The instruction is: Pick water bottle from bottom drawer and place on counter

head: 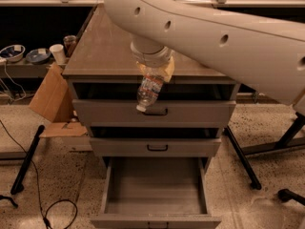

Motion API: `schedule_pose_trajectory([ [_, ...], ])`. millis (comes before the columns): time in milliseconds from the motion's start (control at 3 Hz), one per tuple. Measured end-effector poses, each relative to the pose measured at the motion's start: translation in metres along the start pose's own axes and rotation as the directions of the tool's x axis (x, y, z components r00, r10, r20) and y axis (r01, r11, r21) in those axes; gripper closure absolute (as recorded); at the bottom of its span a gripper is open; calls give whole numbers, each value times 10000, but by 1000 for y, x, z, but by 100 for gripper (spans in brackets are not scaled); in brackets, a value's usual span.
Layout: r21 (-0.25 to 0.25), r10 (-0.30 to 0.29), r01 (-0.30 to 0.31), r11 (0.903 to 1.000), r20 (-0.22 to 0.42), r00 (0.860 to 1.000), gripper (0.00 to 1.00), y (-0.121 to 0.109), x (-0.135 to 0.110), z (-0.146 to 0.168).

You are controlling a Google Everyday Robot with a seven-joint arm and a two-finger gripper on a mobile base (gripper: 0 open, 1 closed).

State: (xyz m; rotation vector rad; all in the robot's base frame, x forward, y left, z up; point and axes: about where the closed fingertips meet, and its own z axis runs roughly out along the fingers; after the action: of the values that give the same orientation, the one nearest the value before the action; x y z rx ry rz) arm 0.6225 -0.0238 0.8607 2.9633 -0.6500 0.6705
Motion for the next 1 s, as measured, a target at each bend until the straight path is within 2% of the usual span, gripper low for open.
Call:
schedule_pose_trajectory([
  [333, 477, 495, -499, 9976, 94, 9987, 100, 9, 1, 3],
  [667, 1140, 1094, -1114, 9872, 235, 9937, 100, 18, 16, 5],
  [1000, 1578, 1637, -1651, 9736, 222, 9863, 100, 26, 50, 2],
])
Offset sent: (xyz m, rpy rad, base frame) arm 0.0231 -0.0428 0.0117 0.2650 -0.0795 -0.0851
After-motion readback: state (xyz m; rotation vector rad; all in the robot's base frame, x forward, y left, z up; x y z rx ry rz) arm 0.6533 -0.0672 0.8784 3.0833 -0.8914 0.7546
